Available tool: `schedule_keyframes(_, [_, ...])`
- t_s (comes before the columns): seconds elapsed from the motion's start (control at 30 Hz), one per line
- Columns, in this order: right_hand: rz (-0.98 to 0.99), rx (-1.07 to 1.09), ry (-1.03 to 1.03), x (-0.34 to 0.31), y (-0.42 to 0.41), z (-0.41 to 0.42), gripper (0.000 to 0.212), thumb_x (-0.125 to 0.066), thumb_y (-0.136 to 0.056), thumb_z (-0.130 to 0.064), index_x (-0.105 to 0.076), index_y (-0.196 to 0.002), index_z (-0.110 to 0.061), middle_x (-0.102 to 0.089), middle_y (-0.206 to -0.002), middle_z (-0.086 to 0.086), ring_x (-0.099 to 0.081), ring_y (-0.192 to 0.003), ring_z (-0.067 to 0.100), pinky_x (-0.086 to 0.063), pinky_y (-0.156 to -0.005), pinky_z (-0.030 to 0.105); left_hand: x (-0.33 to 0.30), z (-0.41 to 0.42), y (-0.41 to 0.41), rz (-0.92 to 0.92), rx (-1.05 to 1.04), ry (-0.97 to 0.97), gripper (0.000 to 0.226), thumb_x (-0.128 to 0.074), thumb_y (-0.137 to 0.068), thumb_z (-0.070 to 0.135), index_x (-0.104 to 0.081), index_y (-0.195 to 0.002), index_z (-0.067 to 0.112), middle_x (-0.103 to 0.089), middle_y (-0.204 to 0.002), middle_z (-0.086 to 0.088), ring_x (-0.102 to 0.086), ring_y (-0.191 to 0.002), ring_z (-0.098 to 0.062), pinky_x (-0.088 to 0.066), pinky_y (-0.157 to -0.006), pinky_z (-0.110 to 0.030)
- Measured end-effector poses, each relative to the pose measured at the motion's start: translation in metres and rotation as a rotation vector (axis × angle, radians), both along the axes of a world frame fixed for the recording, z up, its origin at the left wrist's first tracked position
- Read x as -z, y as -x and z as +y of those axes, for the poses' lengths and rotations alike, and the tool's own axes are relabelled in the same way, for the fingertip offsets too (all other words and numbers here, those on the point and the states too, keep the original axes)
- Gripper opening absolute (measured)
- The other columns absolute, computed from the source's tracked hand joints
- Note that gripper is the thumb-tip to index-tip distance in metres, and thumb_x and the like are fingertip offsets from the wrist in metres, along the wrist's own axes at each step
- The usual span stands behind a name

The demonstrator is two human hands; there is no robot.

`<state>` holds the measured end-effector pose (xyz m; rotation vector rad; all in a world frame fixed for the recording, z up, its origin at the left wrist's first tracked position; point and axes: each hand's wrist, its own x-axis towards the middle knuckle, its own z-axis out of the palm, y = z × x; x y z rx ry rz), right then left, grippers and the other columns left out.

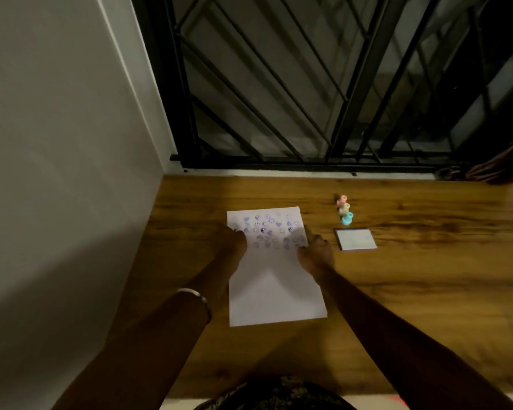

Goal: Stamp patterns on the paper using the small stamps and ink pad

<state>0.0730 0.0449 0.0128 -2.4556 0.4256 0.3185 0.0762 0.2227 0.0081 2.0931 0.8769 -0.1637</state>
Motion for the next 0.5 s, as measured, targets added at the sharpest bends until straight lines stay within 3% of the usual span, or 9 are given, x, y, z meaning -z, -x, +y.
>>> schedule_keyframes(0.13, [-0.048,0.02,-0.039,0.004,0.005,0.003,0.048,-0.059,-0.087,-0.02,-0.045,-0.128,0.001,-0.052,-0.131,0.021,-0.05,-0.12,0.036,-0.044,-0.098,0.038,0.005,0.008,-0.007,-0.044,-0.02,0.05,0.052,-0.051,-0.098,0.023,-0.036,-0.143,0.0,-0.043,-0.145,-0.021,-0.047,-0.13,-0.039,-0.046,-0.102,-0.044])
schedule_keyframes(0.5, [-0.089,0.043,-0.03,0.011,0.002,0.009,0.045,-0.059,-0.086,-0.023,-0.049,-0.124,0.0,-0.057,-0.127,0.02,-0.054,-0.115,0.036,-0.046,-0.095,0.041,0.031,0.028,-0.019,-0.157,0.004,0.162,0.052,-0.06,-0.092,0.016,-0.042,-0.139,0.003,-0.051,-0.14,-0.02,-0.056,-0.121,-0.04,-0.05,-0.097,-0.05])
